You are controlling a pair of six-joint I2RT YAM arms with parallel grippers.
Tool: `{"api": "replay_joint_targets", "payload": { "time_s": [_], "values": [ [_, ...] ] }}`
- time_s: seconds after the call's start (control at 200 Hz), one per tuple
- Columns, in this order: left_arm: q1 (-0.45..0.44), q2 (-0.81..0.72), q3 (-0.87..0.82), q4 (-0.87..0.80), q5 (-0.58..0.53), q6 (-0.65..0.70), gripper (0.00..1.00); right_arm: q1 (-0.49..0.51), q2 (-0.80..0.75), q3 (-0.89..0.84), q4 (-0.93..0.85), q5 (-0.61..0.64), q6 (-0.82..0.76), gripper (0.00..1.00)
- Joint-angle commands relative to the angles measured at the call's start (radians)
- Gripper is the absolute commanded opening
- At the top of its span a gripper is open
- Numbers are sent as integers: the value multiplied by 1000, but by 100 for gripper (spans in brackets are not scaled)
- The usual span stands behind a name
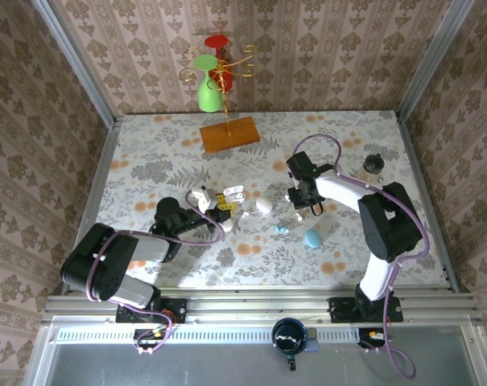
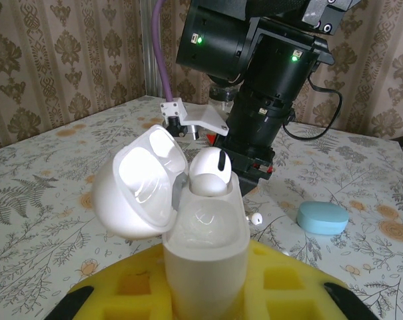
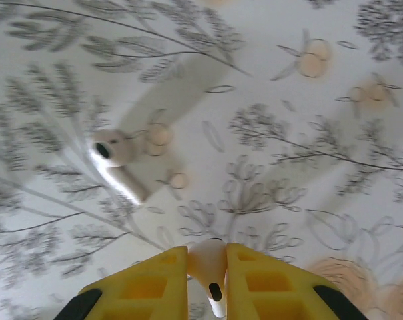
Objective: Insert wireless bluetooth earbuds into charging case
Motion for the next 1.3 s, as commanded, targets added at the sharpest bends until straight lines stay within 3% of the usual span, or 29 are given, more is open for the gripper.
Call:
{"api": "replay_joint_targets", "payload": {
  "time_s": [0.0, 0.33, 0.915, 1.295],
  "values": [
    [-4, 6, -4, 43, 13, 13, 0, 9, 37, 33, -66, 123, 13, 19],
    [-4, 10, -1, 43, 19, 10, 0, 53, 64, 51, -79, 94, 19, 22],
    [-8, 18, 8, 44, 40, 0, 0, 91, 14, 30, -44, -63, 89, 39],
    [-7, 6, 3, 42, 37, 2, 0, 14, -49, -26, -23, -21, 124, 62]
  ]
}}
